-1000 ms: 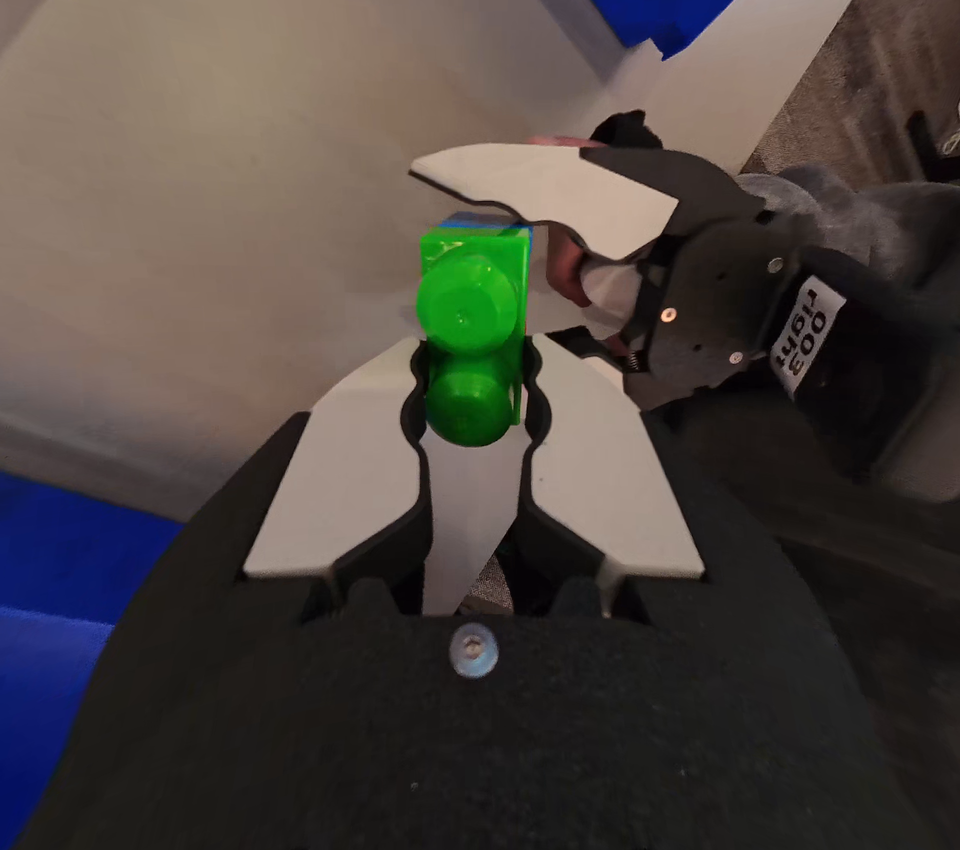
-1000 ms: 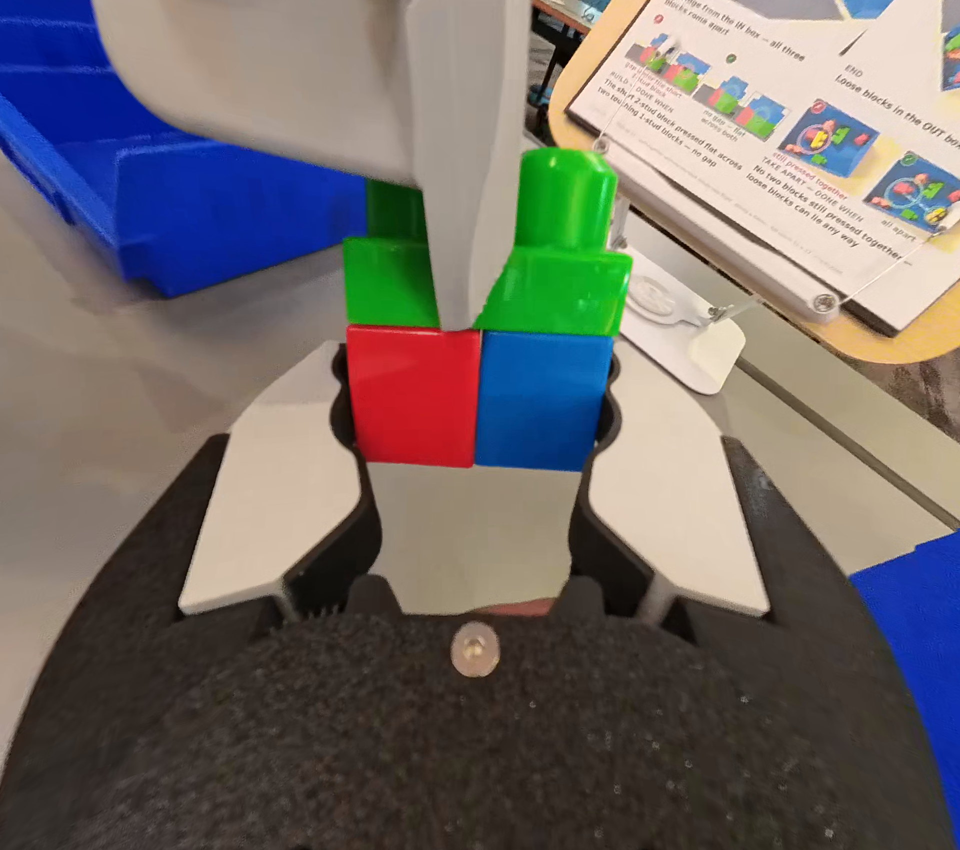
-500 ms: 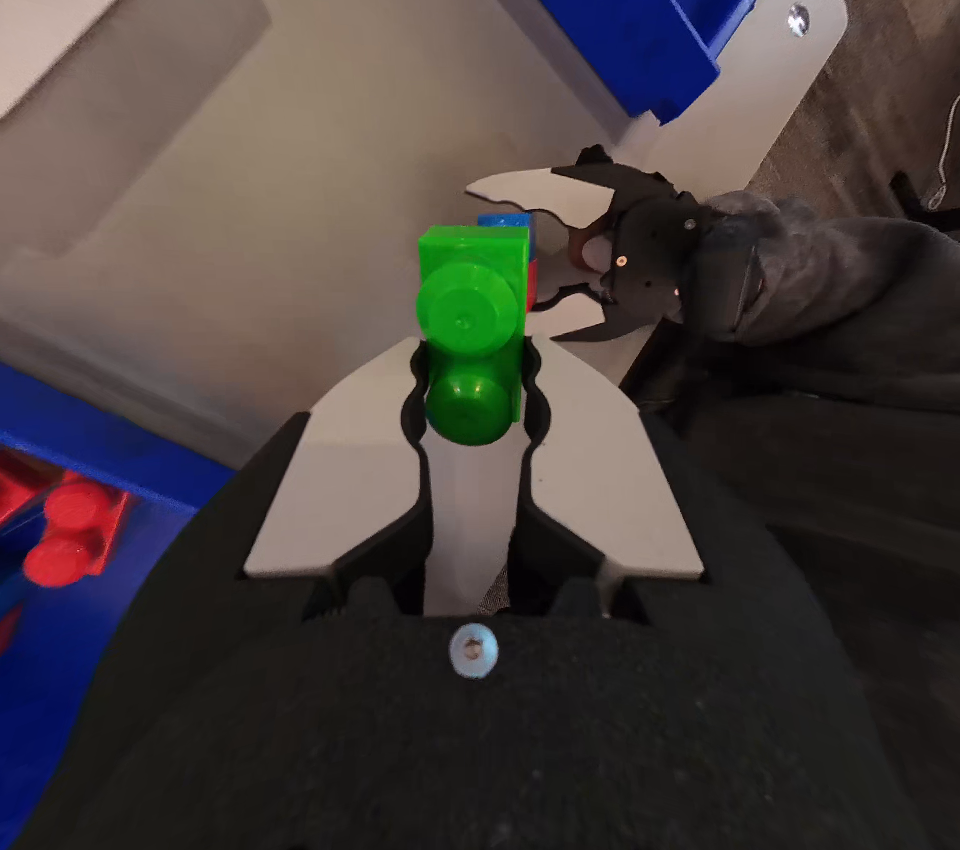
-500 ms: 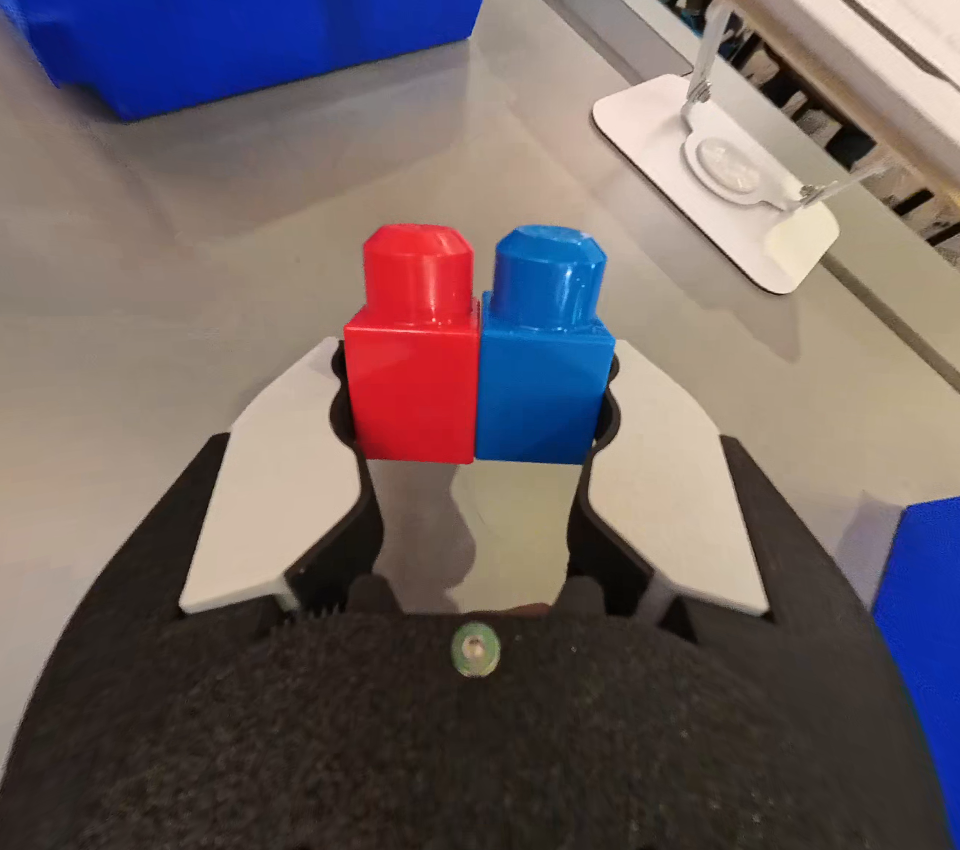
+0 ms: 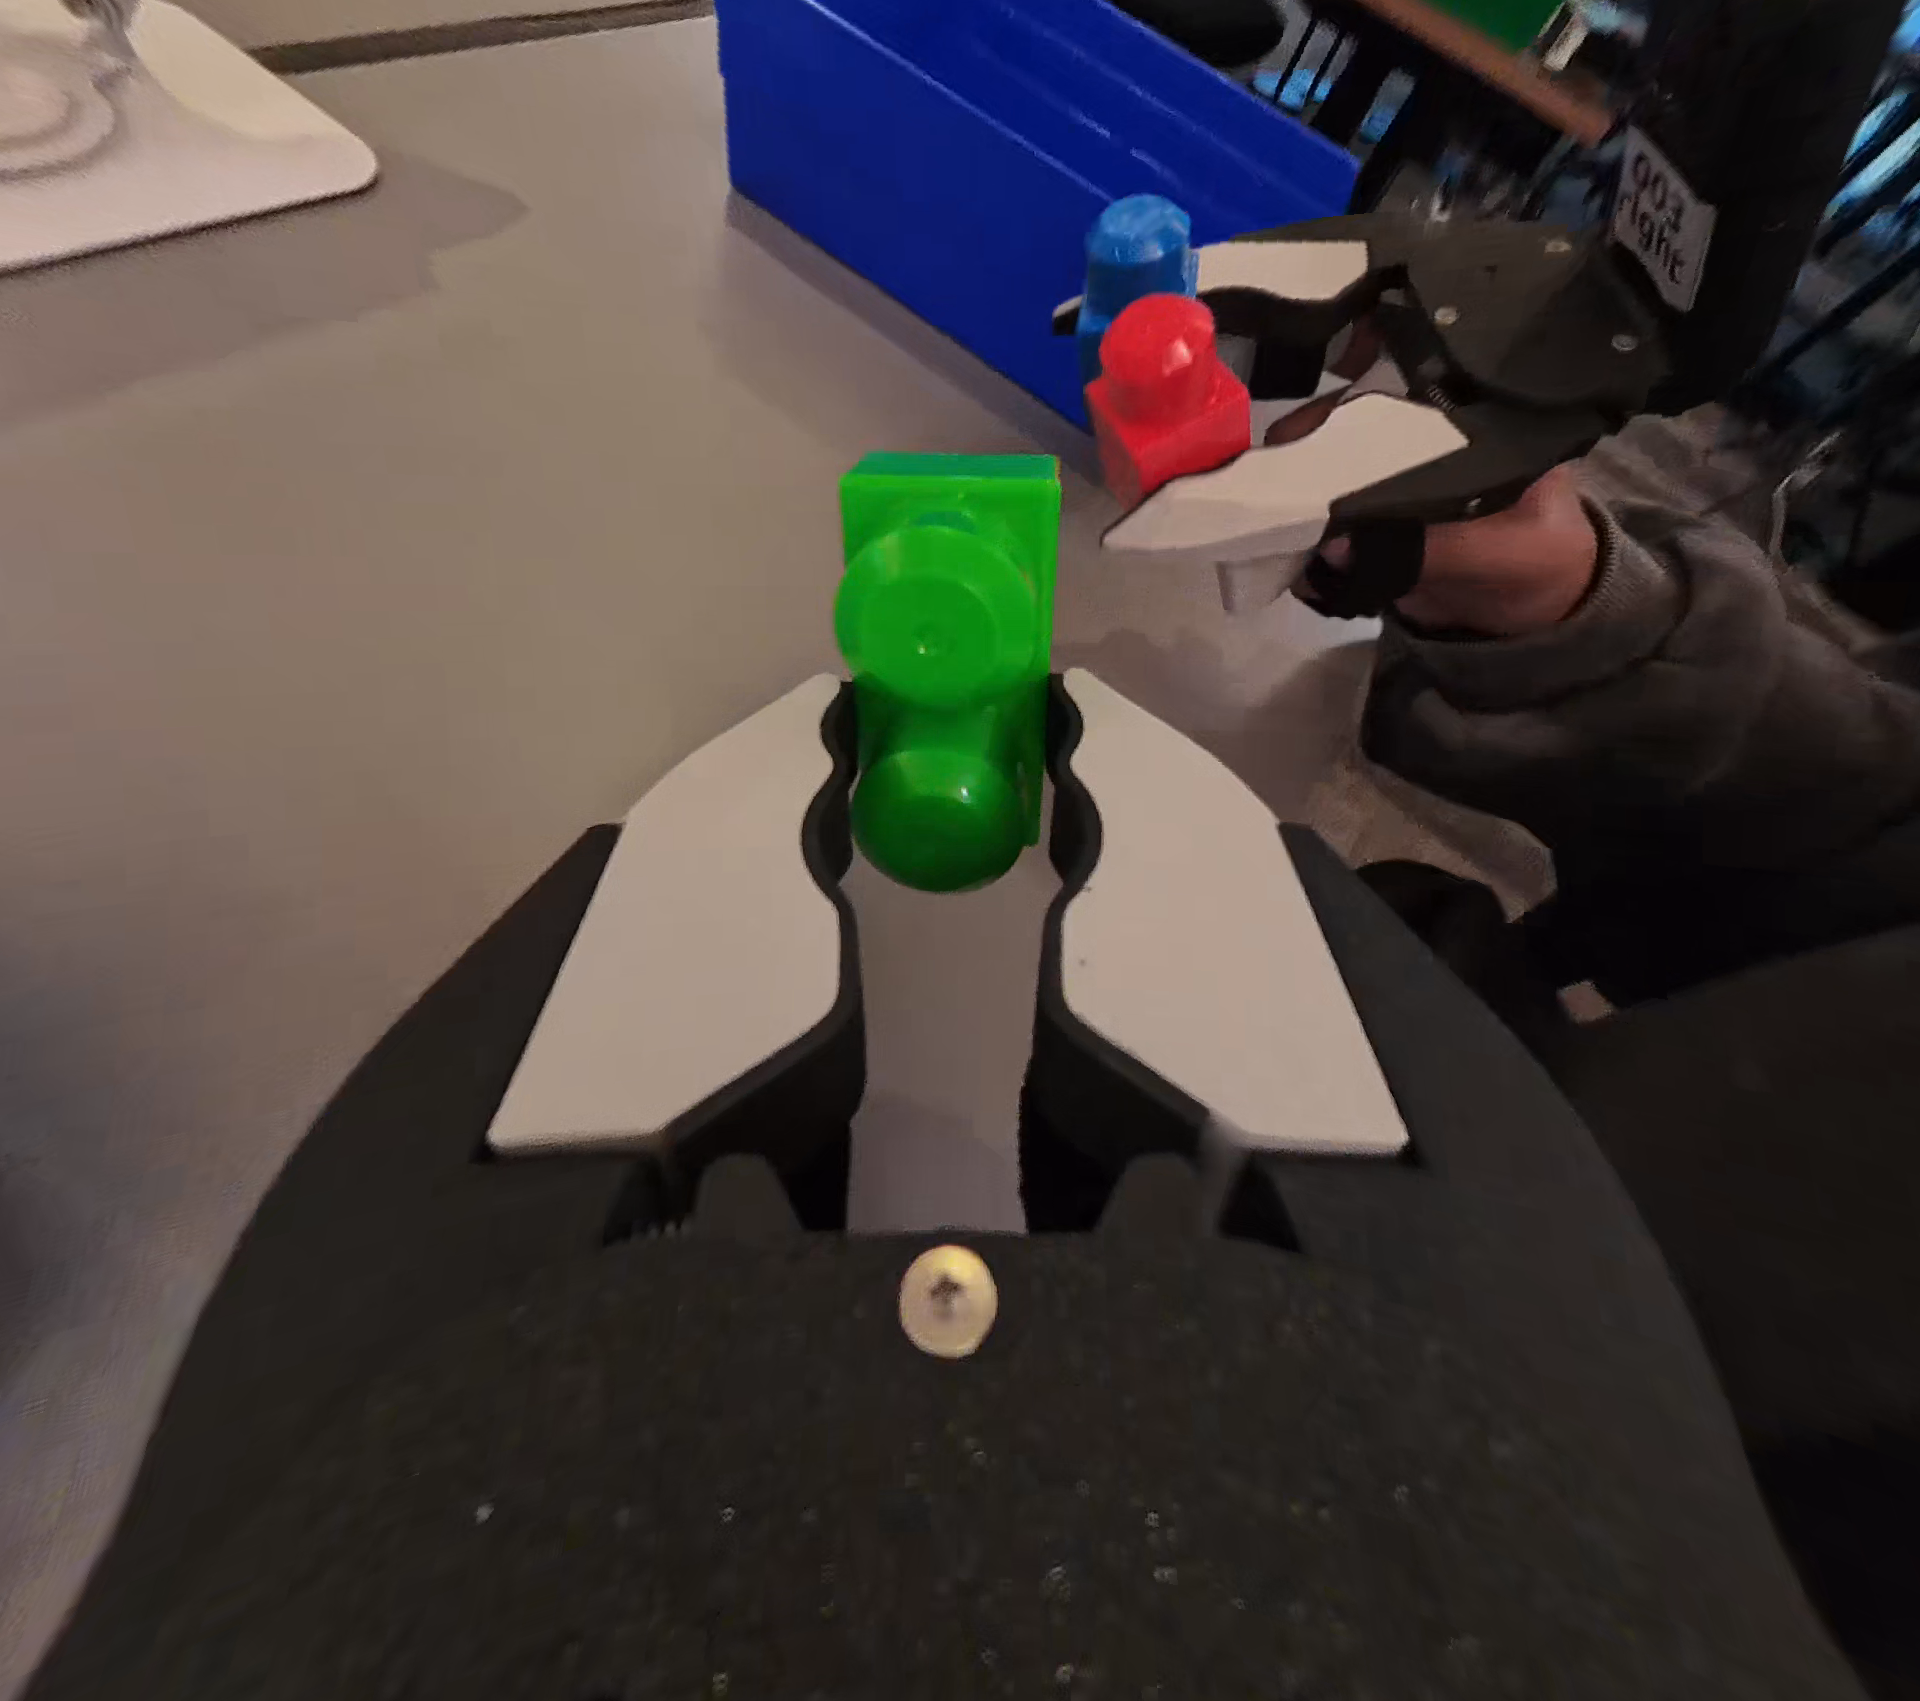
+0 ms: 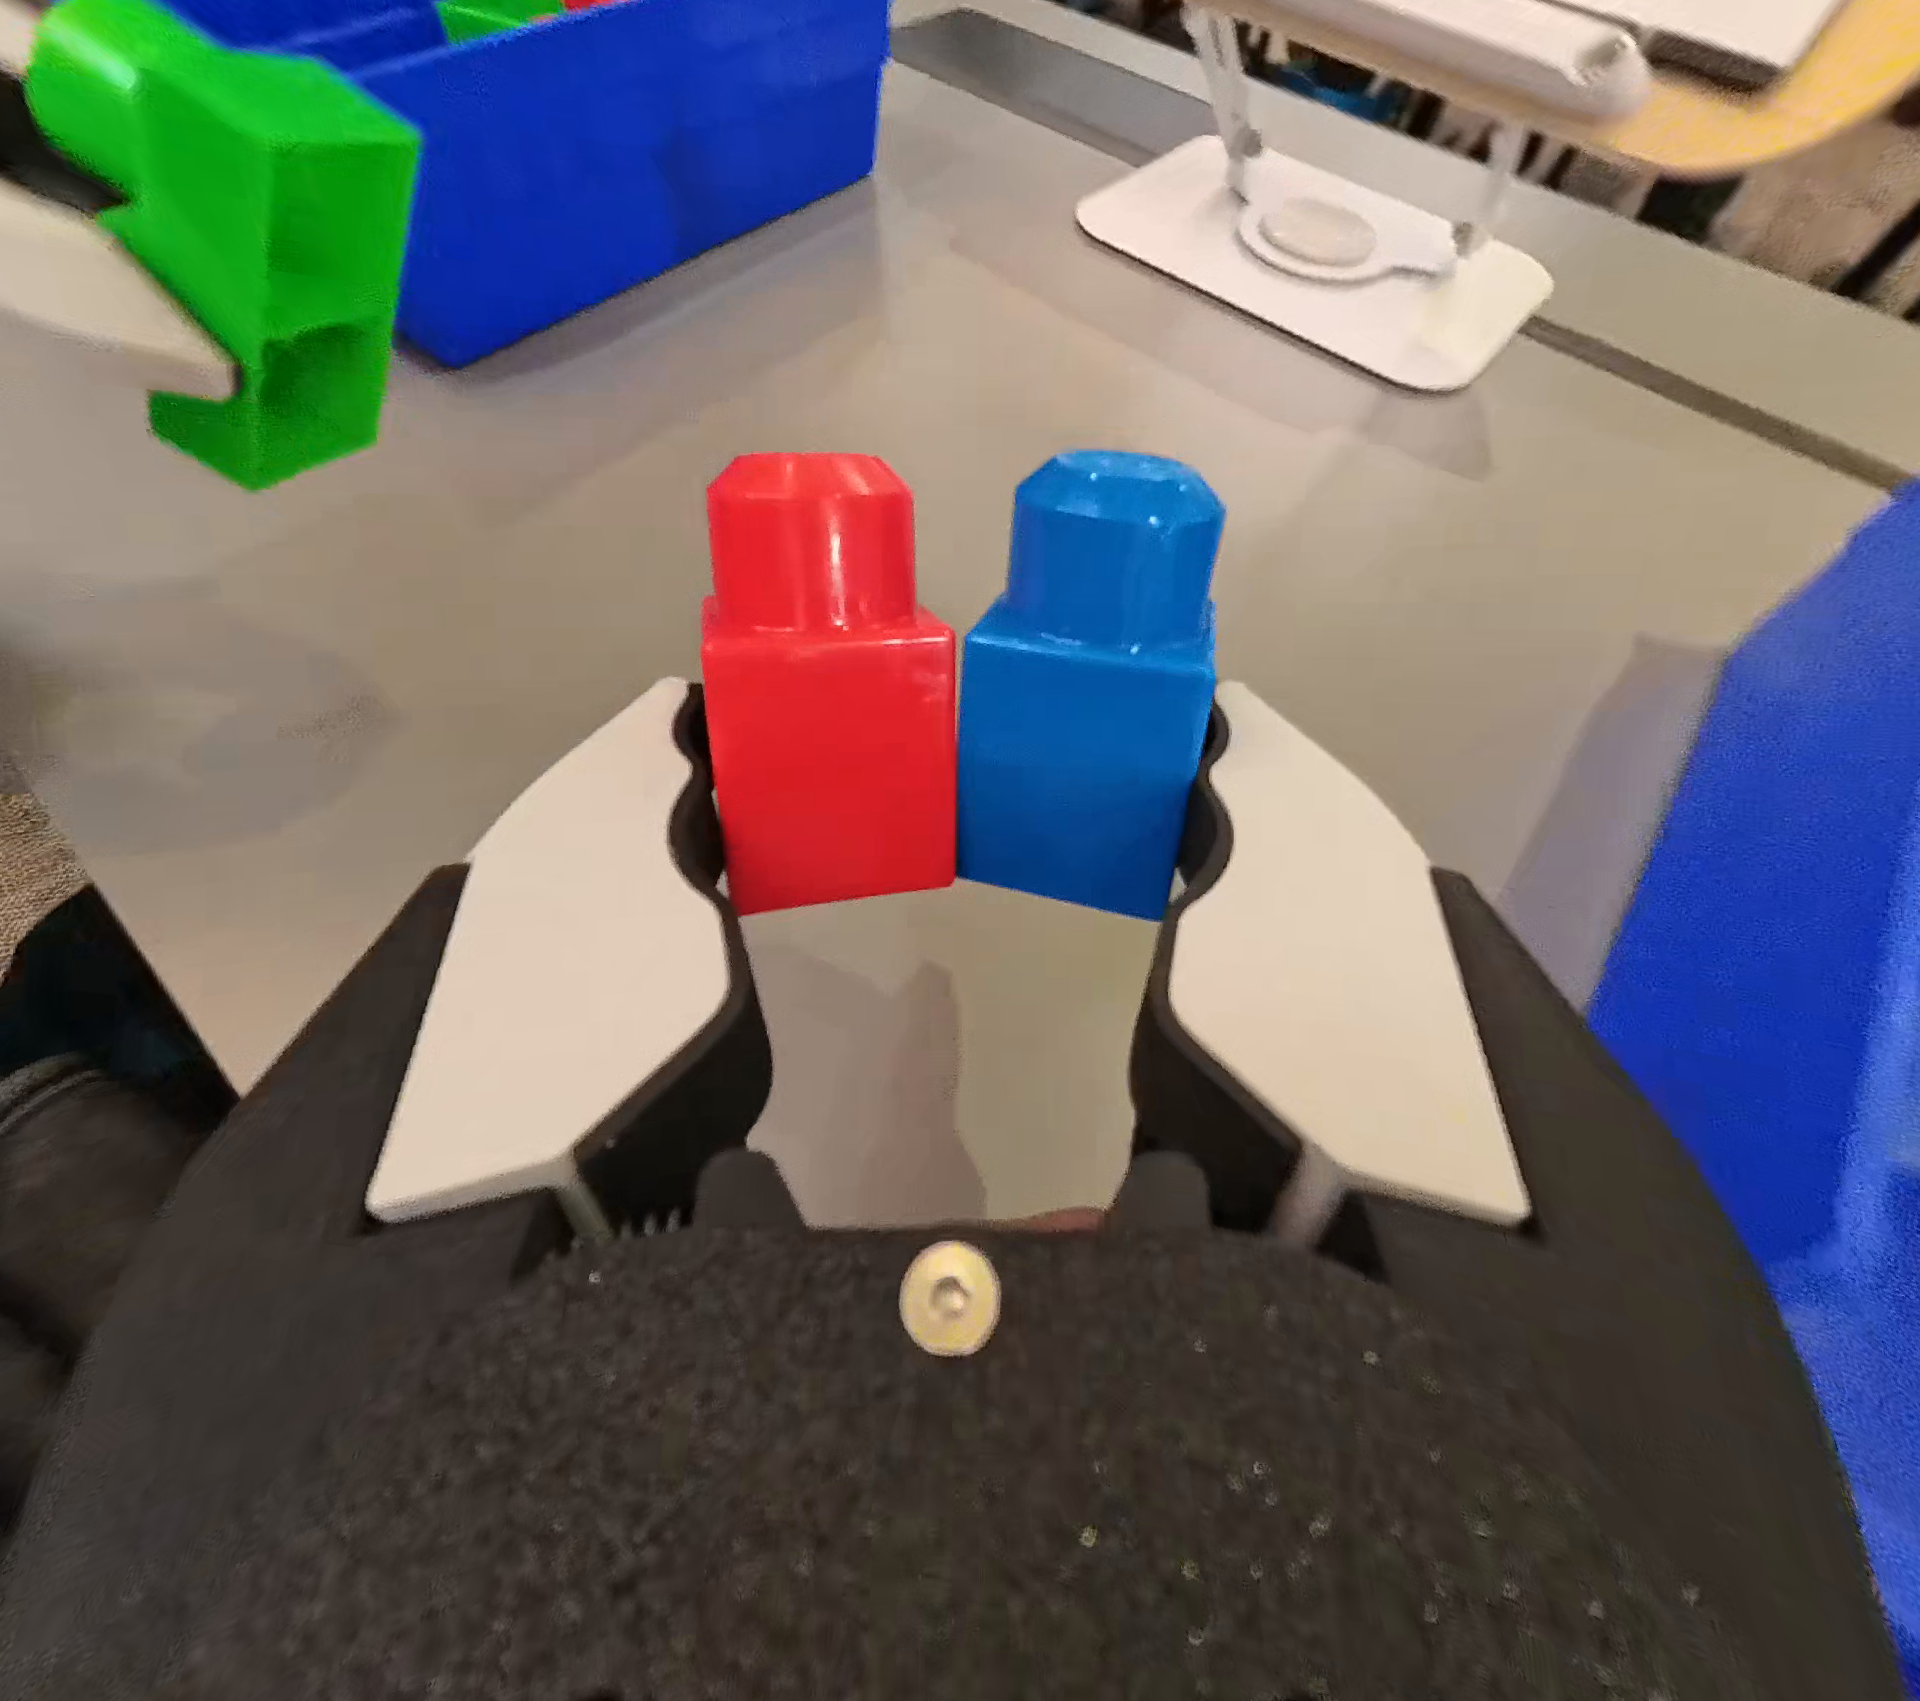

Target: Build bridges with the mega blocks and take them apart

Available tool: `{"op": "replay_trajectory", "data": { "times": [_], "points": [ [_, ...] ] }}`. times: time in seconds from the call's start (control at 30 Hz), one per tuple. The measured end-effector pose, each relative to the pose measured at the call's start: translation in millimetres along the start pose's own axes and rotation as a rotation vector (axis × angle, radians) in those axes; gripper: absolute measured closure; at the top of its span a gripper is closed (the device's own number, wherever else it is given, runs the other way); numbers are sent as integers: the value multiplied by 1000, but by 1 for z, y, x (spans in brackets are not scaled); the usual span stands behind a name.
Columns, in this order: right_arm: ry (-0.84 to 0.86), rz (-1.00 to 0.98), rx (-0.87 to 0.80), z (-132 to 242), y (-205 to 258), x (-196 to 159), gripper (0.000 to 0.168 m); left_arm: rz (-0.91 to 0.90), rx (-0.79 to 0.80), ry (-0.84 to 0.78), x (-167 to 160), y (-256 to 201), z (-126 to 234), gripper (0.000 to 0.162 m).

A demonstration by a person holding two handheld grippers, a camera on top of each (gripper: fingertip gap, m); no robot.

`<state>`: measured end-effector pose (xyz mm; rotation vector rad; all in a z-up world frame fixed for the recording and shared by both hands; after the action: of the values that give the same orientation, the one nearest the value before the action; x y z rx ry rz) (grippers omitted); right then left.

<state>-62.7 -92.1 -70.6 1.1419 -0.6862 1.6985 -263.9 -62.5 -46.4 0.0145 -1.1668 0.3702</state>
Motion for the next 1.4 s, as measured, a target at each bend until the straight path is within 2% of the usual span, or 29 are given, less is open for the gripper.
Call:
{"op": "replay_trajectory", "data": {
  "times": [0.13,0.2,0.3,0.4,0.47,0.6,0.67,0.8,0.93,1.03,1.1,1.17,1.27,1.33,1.4],
  "points": [
    [-15,-5,-94,22,-21,-3,81,-92,12,103,-32,-13,-13,128],
    [-18,8,-171,37,-41,8,81,-104,-20,127,-39,-17,-20,128],
    [-50,-11,-320,72,-93,38,81,-132,-58,124,-38,-19,-21,128],
    [117,-4,-474,82,-170,53,81,-129,-57,125,-38,-15,-20,128],
    [260,-43,-498,64,-224,52,80,-95,-89,118,-38,-12,-21,128],
    [605,-141,-500,1,-306,24,80,-31,-135,122,-36,-10,-24,128],
    [735,-163,-514,-24,-328,9,80,-42,-129,127,-35,-10,-25,128],
    [829,-240,-526,-56,-350,-8,80,-106,-91,147,-36,-12,-25,128],
    [888,-284,-522,-66,-356,-19,81,-130,-98,172,-42,-15,-25,128],
    [866,-247,-537,-61,-358,-18,83,-130,-98,179,-45,-16,-24,128],
    [813,-215,-551,-49,-352,-6,77,-129,-100,178,-44,-16,-23,128],
    [670,-184,-556,-27,-333,20,76,-135,-90,175,-43,-15,-21,128],
    [345,-145,-480,18,-271,57,80,-138,-73,179,-43,-13,-20,128],
    [173,-136,-406,46,-218,58,87,-129,-77,187,-45,-12,-22,128],
    [68,-140,-273,61,-162,42,91,-123,-75,199,-47,-10,-24,128]
  ]
}}
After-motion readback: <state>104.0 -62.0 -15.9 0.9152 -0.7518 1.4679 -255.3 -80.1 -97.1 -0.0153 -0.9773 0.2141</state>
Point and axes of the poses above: each gripper's, where its closed fingertips meet, z back along the fingers, x out of its top, y = z × x across the jaws, the point moved 6 cm from there along z, back along the fingers, and after that the axes turned 7 degrees about -z, right-handed, at the moved point
